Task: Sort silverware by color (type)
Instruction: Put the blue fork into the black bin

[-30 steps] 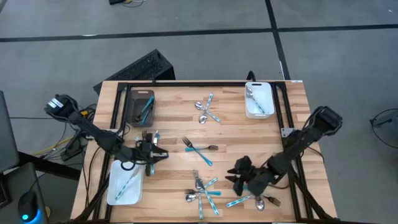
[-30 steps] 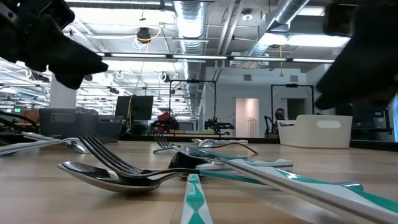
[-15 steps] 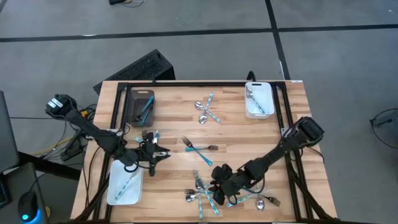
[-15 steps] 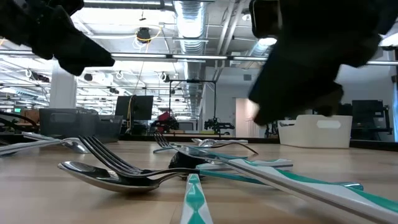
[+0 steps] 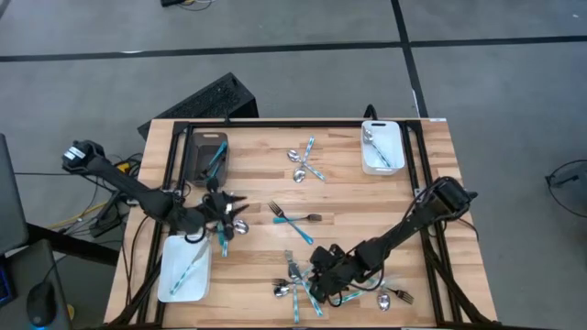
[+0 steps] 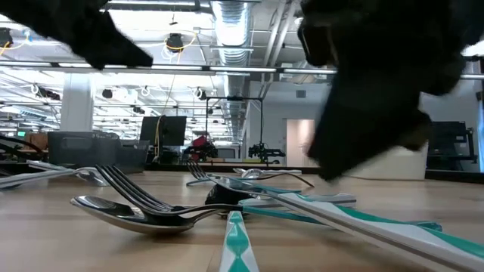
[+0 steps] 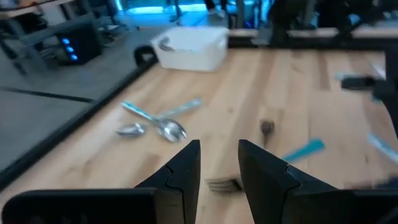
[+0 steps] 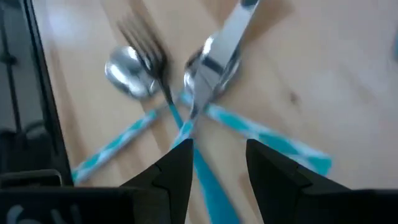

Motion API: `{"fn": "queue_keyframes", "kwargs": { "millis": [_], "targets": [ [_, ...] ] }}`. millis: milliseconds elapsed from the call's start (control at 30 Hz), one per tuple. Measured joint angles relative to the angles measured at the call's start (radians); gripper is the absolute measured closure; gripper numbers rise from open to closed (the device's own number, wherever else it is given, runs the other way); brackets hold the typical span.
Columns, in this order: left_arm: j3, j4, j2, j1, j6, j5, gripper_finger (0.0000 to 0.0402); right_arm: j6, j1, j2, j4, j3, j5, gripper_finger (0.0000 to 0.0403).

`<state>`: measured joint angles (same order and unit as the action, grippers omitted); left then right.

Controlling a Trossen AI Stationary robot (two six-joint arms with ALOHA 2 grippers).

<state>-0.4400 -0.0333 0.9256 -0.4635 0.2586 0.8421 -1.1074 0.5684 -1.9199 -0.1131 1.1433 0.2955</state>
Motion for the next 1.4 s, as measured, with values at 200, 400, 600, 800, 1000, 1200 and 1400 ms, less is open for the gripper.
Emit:
{"fn": "queue_keyframes", "kwargs": {
  "millis": [200,400,600,800,1000,1200,1400],
  "targets": [
    [-0.032,0.114,-0.095,0.029,0.013,-0.026,0.0305,0.004,-0.012,0.037,-0.018,0.002,0.099,0.023],
    [-0.031,0.237,-0.114,0.029,0.071,-0.025,0.0305,0.04,-0.047,0.036,-0.062,0.001,0.158,0.023],
    [-0.031,0.196,-0.117,0.065,0.024,-0.06,0.0305,0.292,-0.251,0.095,-0.113,0.002,0.263,0.023],
    [-0.049,0.214,-0.125,0.11,0.012,-0.19,0.0305,0.498,-0.483,0.107,-0.047,0.001,0.004,0.023],
    [-0.051,0.283,-0.129,0.11,0.015,-0.168,0.0305,0.603,-0.481,0.036,-0.106,-0.002,-0.136,0.023],
    [-0.051,0.262,-0.12,0.111,0.015,-0.142,0.0305,0.672,-0.452,0.034,-0.202,0.0,-0.135,0.023],
    [-0.044,0.257,-0.121,0.111,0.033,-0.078,0.0305,0.747,-0.455,0.013,-0.263,-0.001,-0.125,0.0245]
  ]
}}
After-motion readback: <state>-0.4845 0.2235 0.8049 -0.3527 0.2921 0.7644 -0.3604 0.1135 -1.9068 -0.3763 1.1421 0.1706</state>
